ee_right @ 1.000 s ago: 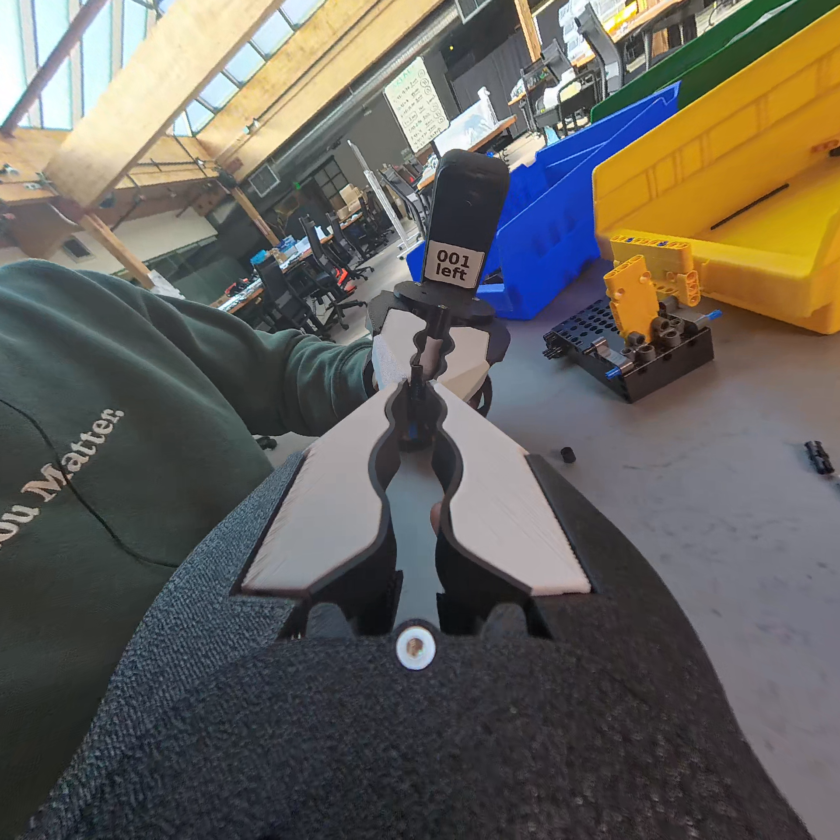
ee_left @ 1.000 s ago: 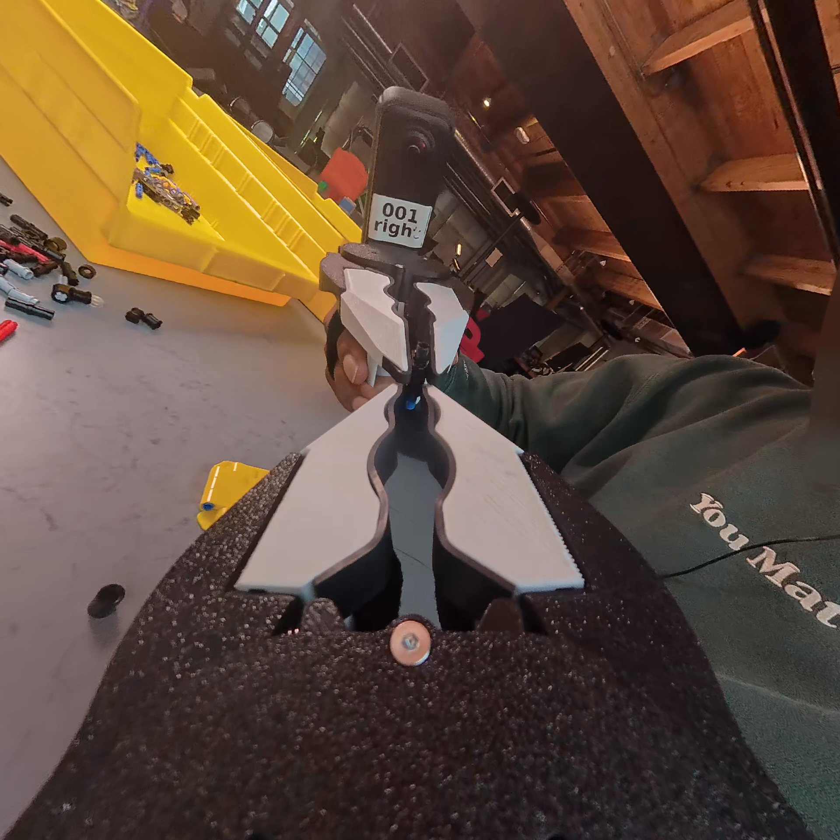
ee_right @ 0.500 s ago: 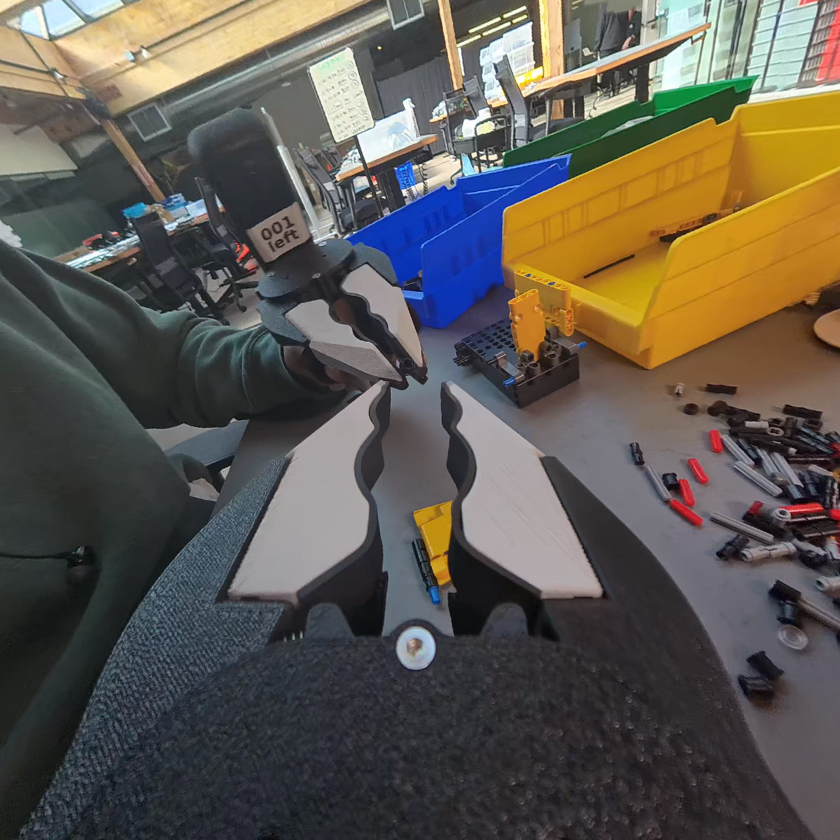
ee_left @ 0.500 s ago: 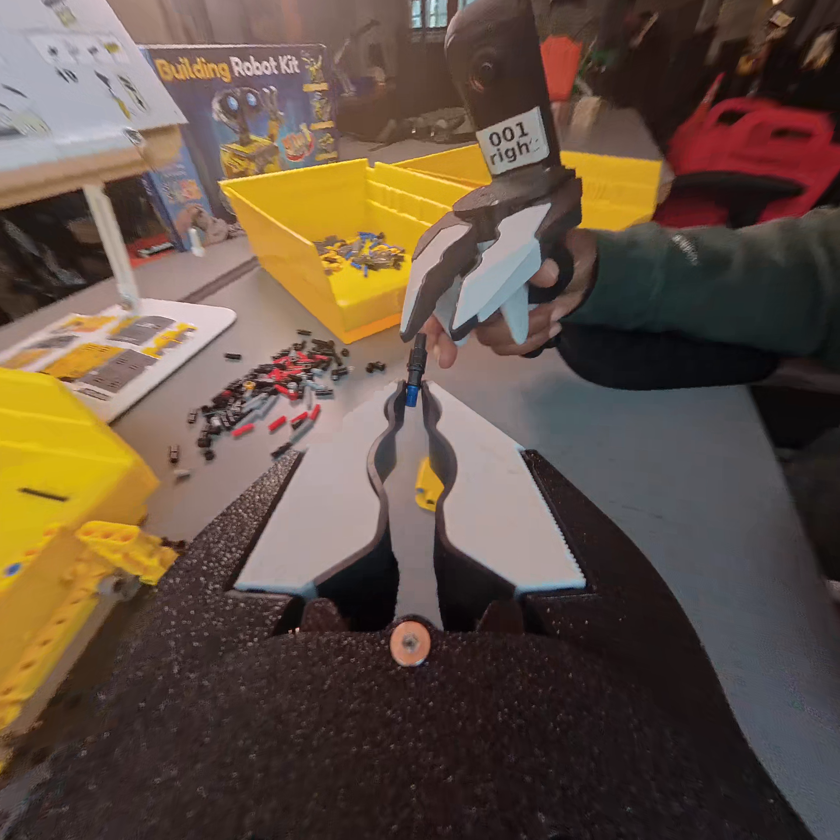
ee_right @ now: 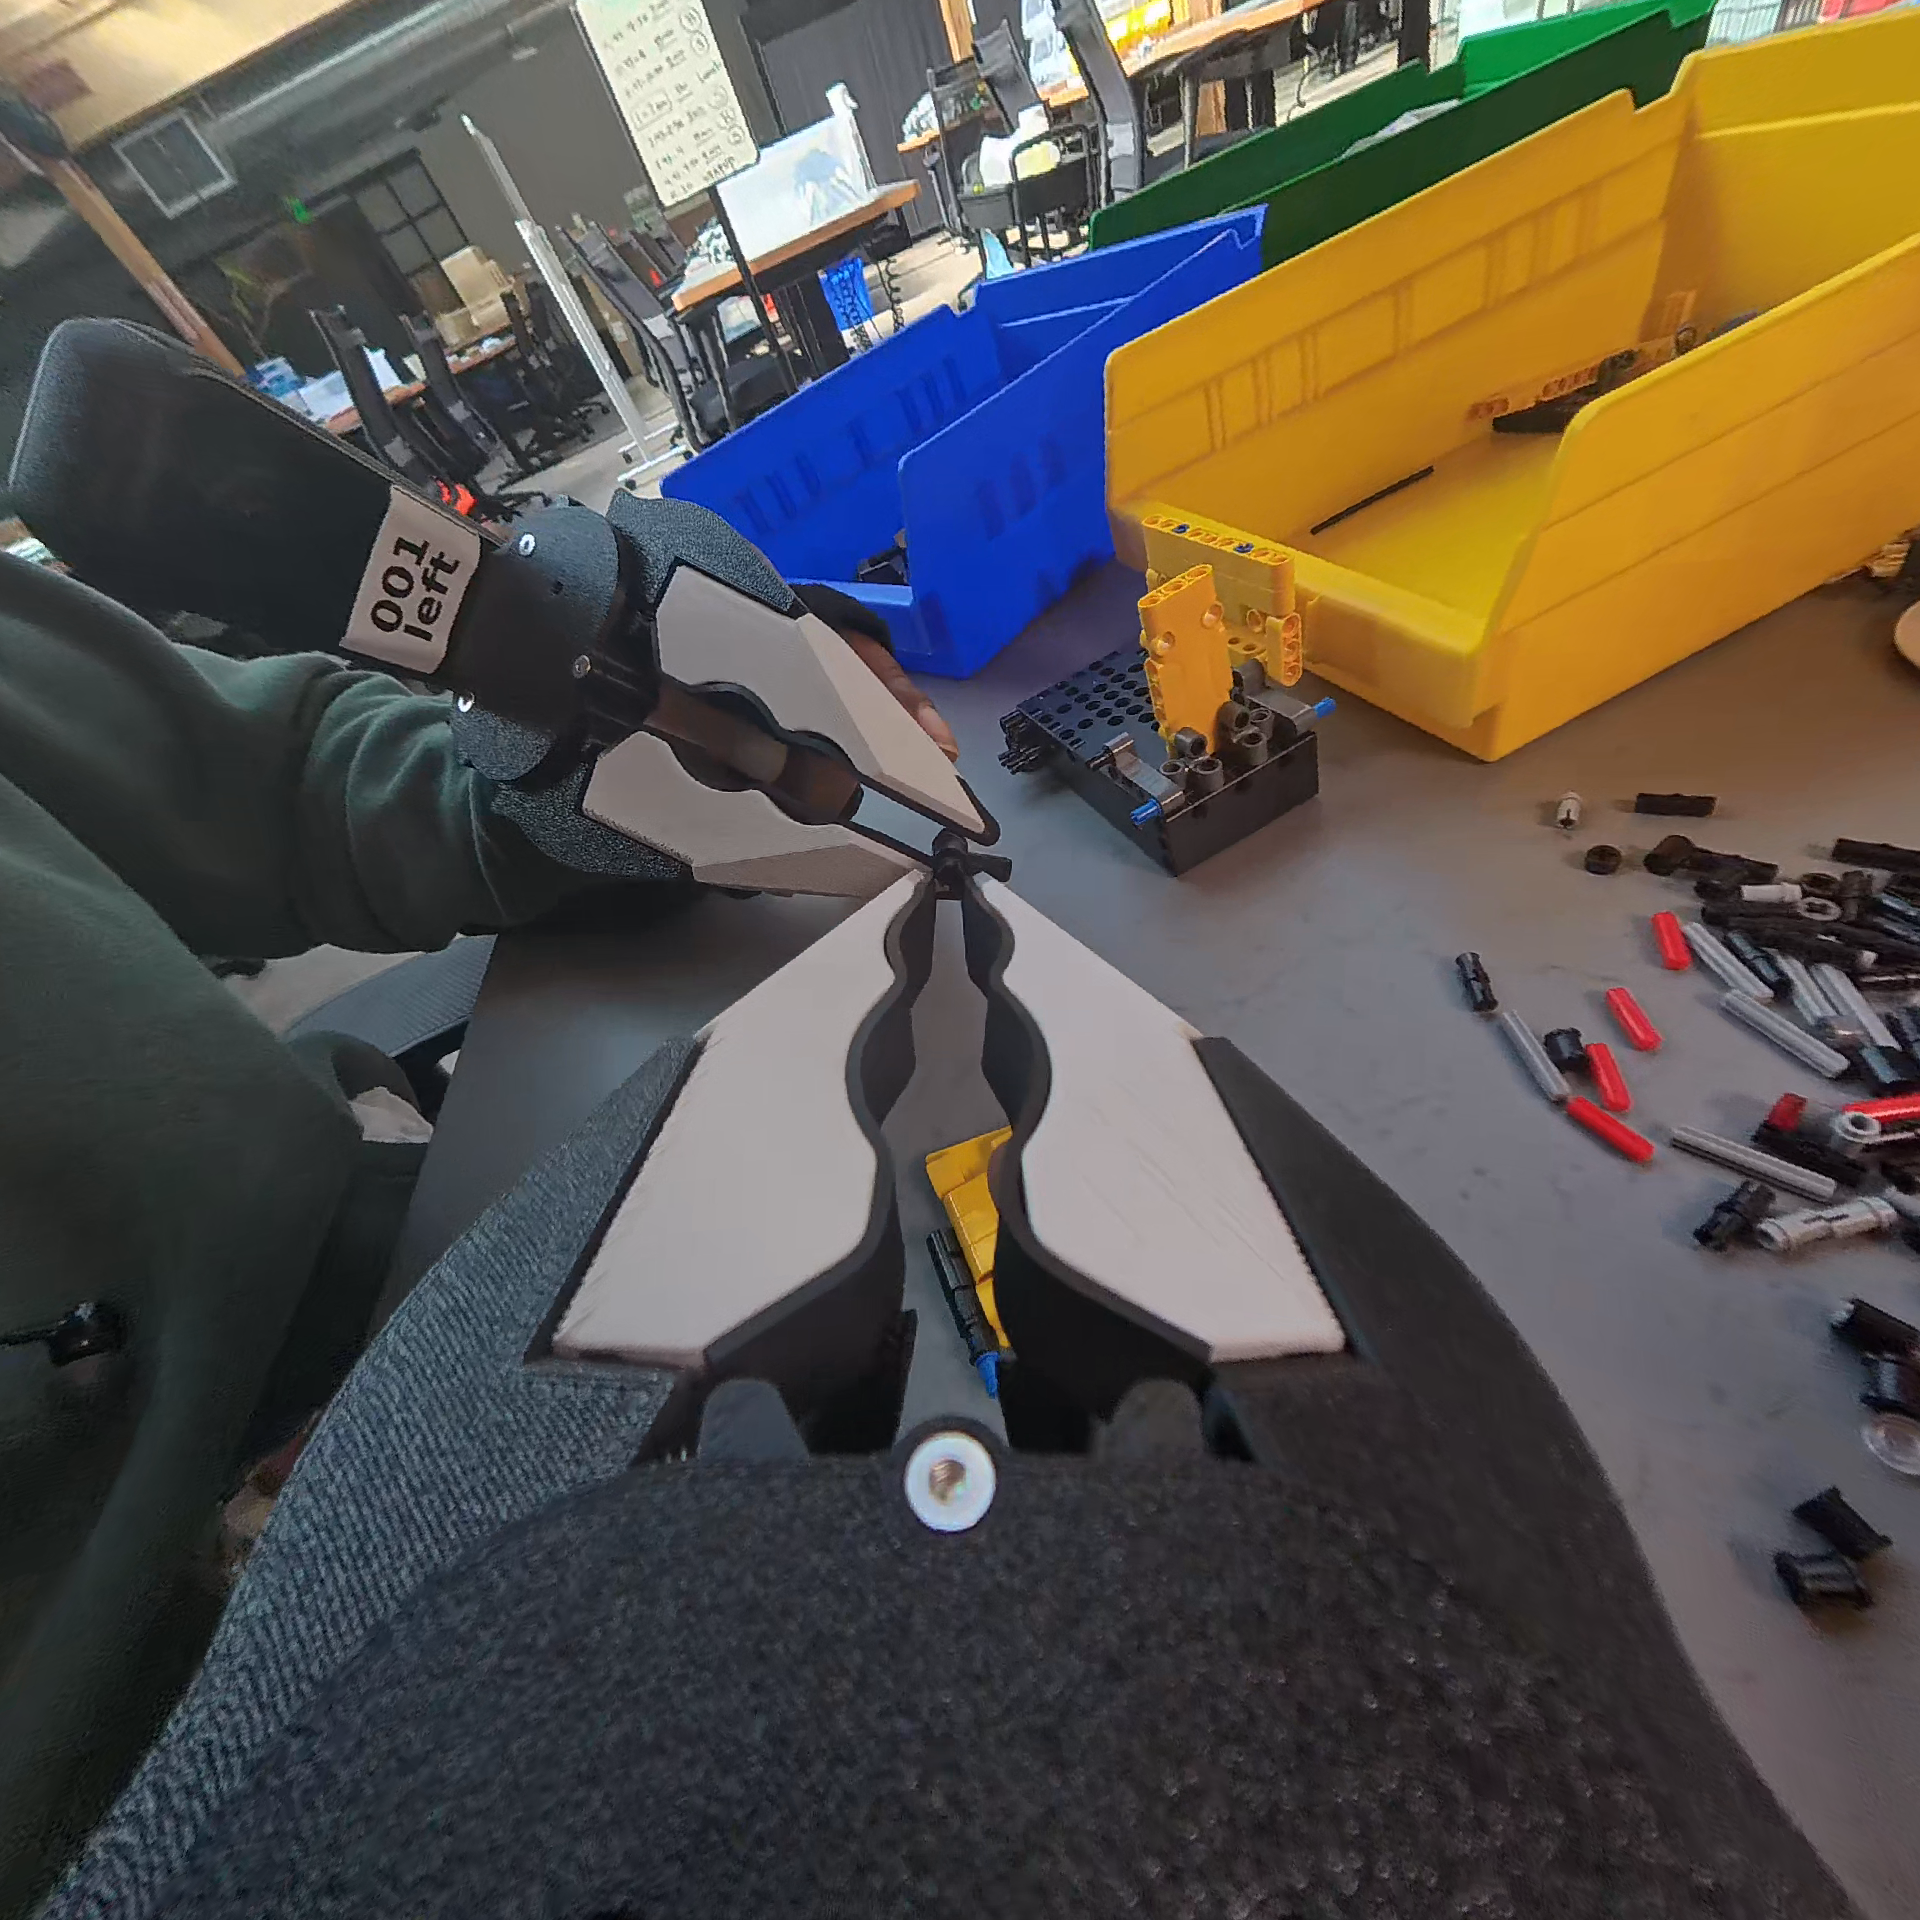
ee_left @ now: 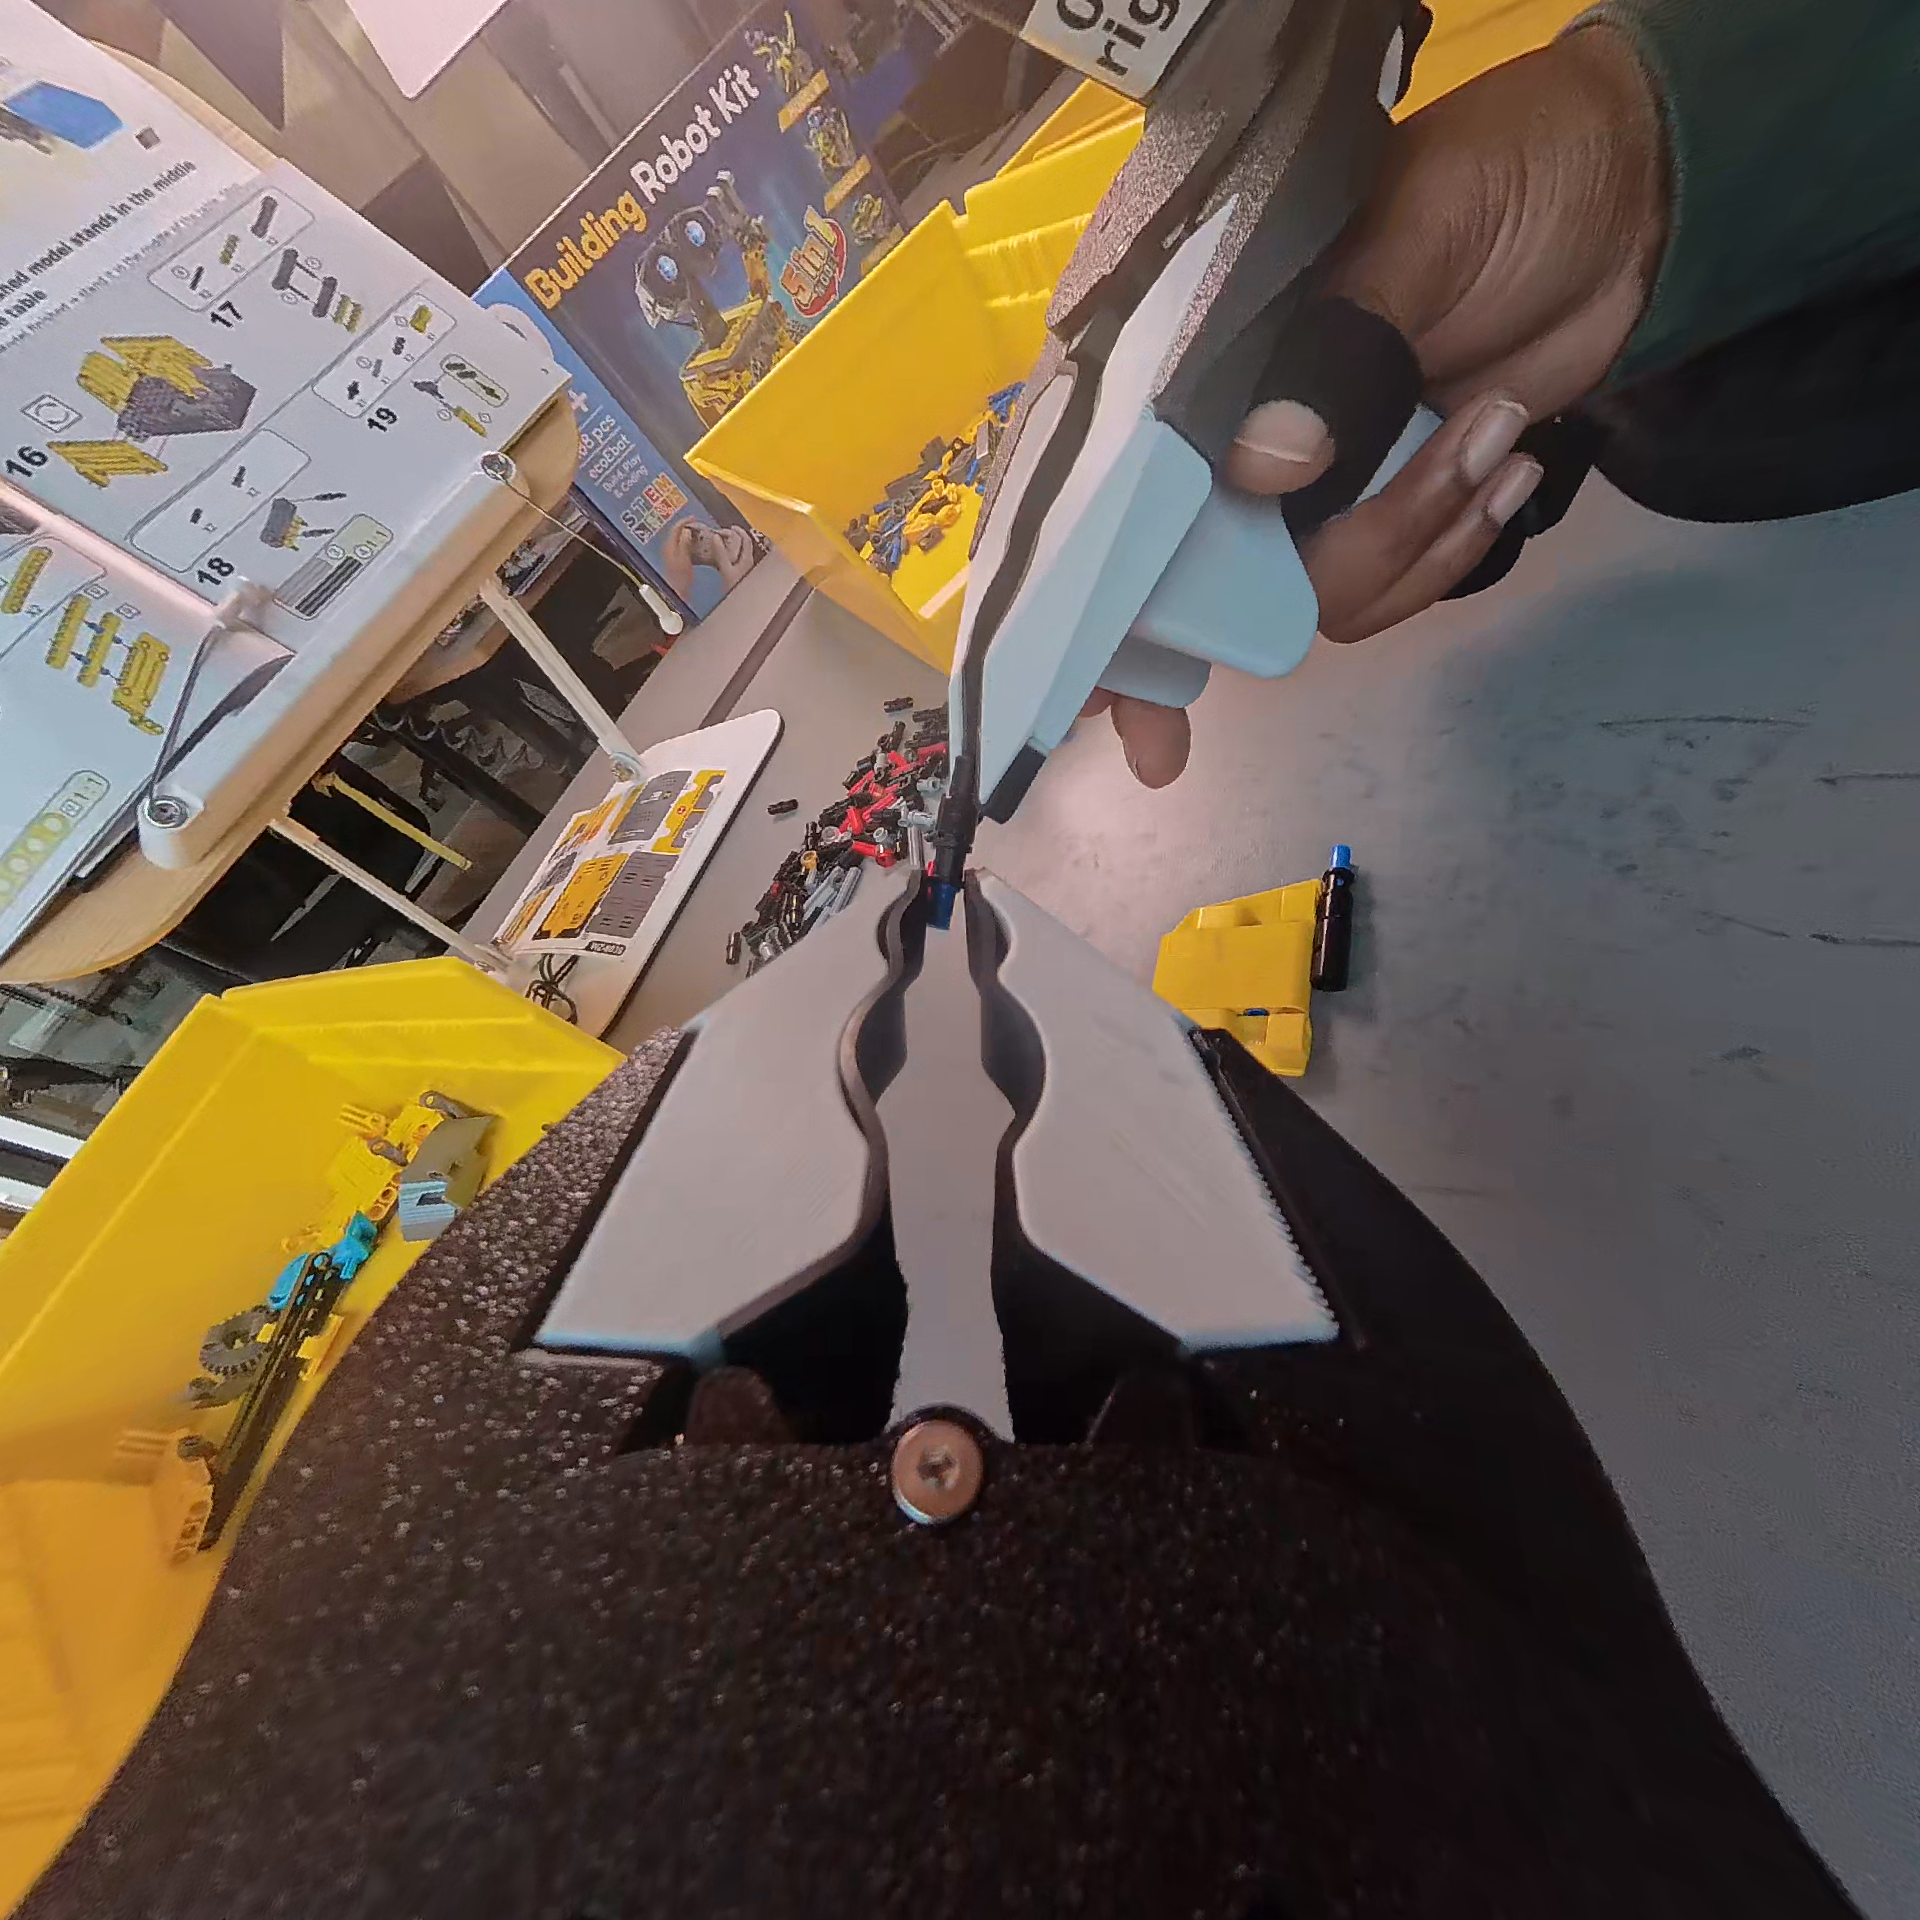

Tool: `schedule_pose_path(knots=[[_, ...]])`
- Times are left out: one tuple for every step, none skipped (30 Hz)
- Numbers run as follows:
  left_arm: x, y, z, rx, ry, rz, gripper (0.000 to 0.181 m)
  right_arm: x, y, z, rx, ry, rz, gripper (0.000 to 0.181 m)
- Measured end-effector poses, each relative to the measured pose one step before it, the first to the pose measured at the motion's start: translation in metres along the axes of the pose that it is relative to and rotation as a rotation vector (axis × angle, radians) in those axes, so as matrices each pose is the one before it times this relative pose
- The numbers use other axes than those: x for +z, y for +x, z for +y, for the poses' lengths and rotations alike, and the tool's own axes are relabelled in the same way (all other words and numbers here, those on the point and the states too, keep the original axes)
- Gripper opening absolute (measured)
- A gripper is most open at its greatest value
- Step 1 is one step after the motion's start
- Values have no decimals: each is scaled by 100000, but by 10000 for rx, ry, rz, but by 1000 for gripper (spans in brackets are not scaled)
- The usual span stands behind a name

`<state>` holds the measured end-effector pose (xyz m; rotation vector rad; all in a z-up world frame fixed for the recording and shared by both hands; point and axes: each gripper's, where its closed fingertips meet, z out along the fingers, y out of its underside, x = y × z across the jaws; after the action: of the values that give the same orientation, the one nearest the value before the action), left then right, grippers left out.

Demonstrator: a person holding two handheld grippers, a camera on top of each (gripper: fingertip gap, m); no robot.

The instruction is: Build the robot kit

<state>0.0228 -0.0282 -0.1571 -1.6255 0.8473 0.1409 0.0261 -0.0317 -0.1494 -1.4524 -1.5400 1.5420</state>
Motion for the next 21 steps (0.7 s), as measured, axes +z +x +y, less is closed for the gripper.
schedule_pose_path(knots=[[-56,-14,-89,-132,95,52,5,-29,-89,-87,-189,68,-42,4],[-98,-28,-176,-215,151,83,5,-75,-117,-85,-305,72,-44,0],[-120,-97,-188,-183,140,64,5,-78,-66,-27,-312,15,4,0],[-143,-149,-148,-55,77,14,5,-30,-28,102,-183,-97,28,0],[-120,-182,-21,82,-20,-67,5,-6,-213,13,-38,-43,-73,0],[-75,-194,110,180,-96,-135,5,28,-264,-61,106,11,-130,4],[-21,-136,180,229,-126,-133,5,45,-118,-65,151,18,-69,15],[9,26,132,247,-91,-69,5,29,18,-62,150,36,-23,19],[25,104,52,249,-46,-41,5,-7,99,-156,186,110,7,20],[58,162,3,238,-40,-15,5,4,142,-149,241,117,20,19],[72,171,21,216,-58,-10,5,42,170,76,208,-44,33,19],[42,141,21,221,-65,-25,5,59,53,176,33,-83,7,18],[21,123,20,257,-71,-46,5,47,-28,58,-33,10,18,14],[-8,81,15,277,-76,-82,5,73,48,101,-17,-37,82,9],[-15,53,43,234,-77,-85,5,5,105,144,-163,-87,95,5],[-6,56,13,106,-25,-35,5,-34,-41,16,-227,-35,22,5],[-33,-36,-86,-43,47,-6,5,-50,-71,-87,-243,42,28,5],[-110,-82,-211,-181,142,42,5,-73,-150,-178,-265,76,-21,5],[-187,-16,-407,-381,309,166,5,-137,-286,-278,-397,131,-74,5],[-244,120,-596,-692,481,379,6,-216,-281,-257,-598,107,-15,4],[-251,201,-750,-1091,597,590,11,-287,-251,-412,-768,218,71,4]])
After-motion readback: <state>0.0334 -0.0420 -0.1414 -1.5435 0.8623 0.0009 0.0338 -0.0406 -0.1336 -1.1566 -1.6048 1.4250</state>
